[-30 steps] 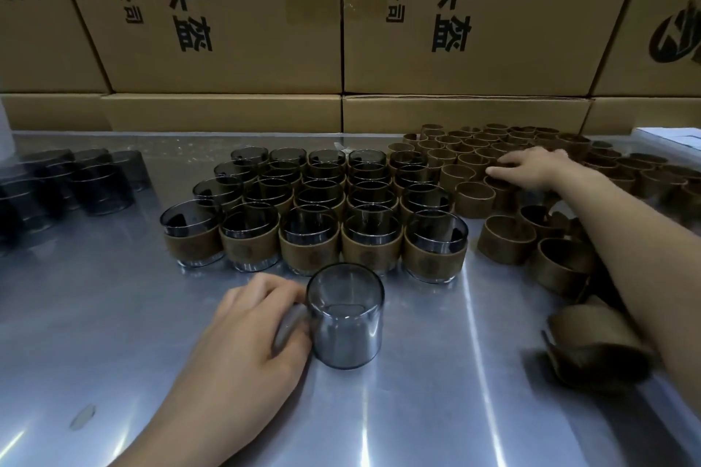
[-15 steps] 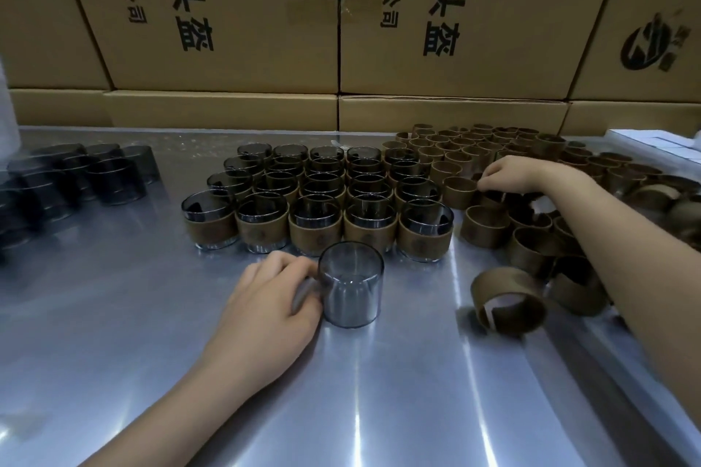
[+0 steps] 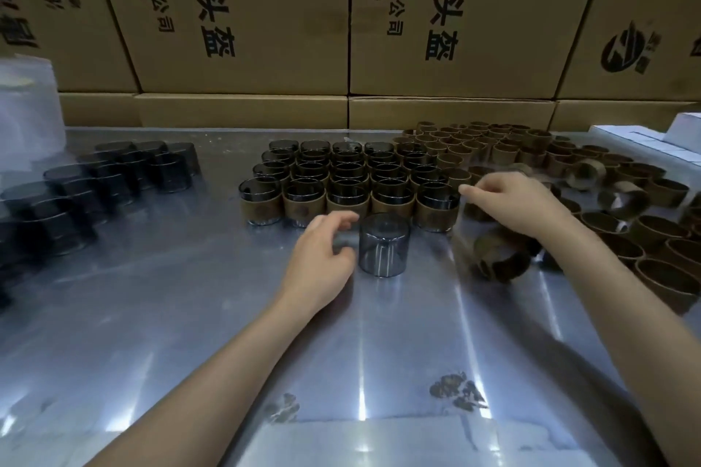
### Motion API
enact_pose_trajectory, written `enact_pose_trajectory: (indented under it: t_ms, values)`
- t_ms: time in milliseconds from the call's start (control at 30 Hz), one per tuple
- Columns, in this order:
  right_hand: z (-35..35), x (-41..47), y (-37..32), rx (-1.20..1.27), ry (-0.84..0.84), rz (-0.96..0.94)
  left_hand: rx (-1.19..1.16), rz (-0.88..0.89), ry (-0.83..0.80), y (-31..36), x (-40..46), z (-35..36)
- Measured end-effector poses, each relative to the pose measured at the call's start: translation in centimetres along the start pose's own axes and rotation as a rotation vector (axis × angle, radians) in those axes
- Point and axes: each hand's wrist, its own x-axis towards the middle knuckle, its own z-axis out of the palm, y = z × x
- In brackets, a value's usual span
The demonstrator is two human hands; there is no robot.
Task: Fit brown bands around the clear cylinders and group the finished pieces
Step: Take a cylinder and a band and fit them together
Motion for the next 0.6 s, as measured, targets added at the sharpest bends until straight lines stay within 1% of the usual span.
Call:
enact_pose_trajectory:
  t_ms: [67,133,167,200,267,333,400,500,600]
  values:
    - [-0.8,-2.3,-0.2,0.005,-0.198,0.053,-0.074,0.084,-0.014,0.6,-0.4,-0.5]
    - [-1.4,-4.5,0.1,-0.039,-0.379,0.095,-0.107,0.175,-0.061,1.1,-0.7,-0.8]
    - [-1.2,-5.4,0.3,-0.03,-0.44,0.115,-0.1,0.205,-0.089,1.3,-0.9,-0.8]
    - [-0.9,-6.0,0.6,0.008,-0.46,0.127,-0.077,0.222,-0.117,1.3,-1.0,-0.8]
    - [0.2,-6.7,0.9,0.088,-0.427,0.106,-0.017,0.245,-0.161,1.2,-1.3,-0.6]
    - [1.0,-7.0,0.3,0.157,-0.328,0.049,0.008,0.263,-0.176,1.1,-1.4,-0.5]
    - [1.3,-7.2,-1.1,0.269,-0.227,-0.019,0.013,0.266,-0.157,1.1,-1.4,-0.6]
    - [1.8,-7.1,-3.8,0.419,-0.118,-0.086,0.009,0.272,-0.122,1.1,-1.3,-1.0]
    - [3.0,-6.9,-6.4,0.462,-0.002,-0.136,-0.083,0.284,-0.077,1.2,-1.5,-1.4]
